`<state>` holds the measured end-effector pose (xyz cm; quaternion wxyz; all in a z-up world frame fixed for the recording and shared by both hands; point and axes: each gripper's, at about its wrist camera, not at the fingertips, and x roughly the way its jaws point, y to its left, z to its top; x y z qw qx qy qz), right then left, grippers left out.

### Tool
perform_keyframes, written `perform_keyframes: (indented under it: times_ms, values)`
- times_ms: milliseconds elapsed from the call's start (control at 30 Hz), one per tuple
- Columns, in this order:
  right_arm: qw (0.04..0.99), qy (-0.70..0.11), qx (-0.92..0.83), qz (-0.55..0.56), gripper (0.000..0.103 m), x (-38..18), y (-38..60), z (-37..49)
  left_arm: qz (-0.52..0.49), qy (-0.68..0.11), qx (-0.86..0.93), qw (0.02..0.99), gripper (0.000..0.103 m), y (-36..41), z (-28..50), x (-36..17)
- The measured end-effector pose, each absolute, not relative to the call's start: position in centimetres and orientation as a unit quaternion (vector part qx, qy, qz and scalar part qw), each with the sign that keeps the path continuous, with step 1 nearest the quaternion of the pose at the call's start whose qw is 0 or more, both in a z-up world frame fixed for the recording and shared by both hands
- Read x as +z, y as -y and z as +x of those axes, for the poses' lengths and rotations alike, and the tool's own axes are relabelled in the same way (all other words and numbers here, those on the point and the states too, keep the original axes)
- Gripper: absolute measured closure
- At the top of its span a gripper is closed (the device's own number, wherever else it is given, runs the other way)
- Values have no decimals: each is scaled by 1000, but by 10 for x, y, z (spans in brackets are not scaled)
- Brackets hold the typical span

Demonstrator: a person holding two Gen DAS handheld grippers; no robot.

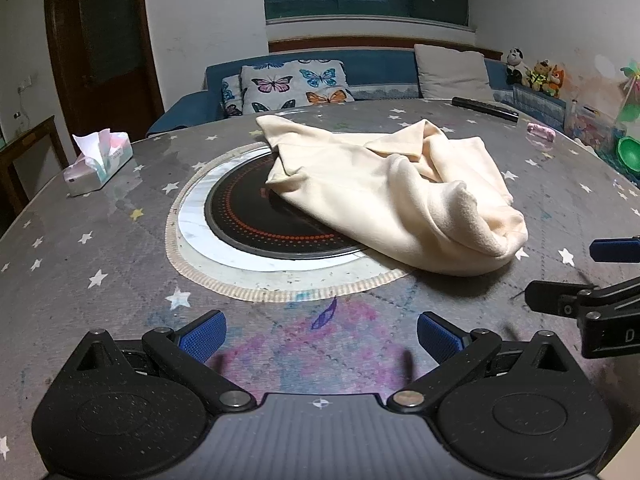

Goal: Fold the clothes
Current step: 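Move both grippers toward the crumpled cream shirt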

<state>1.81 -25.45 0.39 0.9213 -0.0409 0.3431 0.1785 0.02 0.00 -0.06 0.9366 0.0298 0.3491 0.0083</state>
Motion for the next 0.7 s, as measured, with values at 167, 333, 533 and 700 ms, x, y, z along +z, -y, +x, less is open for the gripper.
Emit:
perform_keyframes:
  times_ms: [167, 333, 533, 700]
  values:
    - [921, -345, 177, -42, 0, 4, 257, 20, 32, -355, 9, 934, 0, 8, 3, -8]
    - [922, -344, 174, -41, 0, 2, 249, 18, 32, -354, 9, 935, 0, 12, 5, -12]
    - [919, -348, 181, -39, 0, 0, 250, 22, 33, -355, 9, 934, 0, 13, 8, -16]
    - [918, -350, 181, -38, 0, 0, 250, 23, 34, -356, 10, 934, 0, 13, 10, -16]
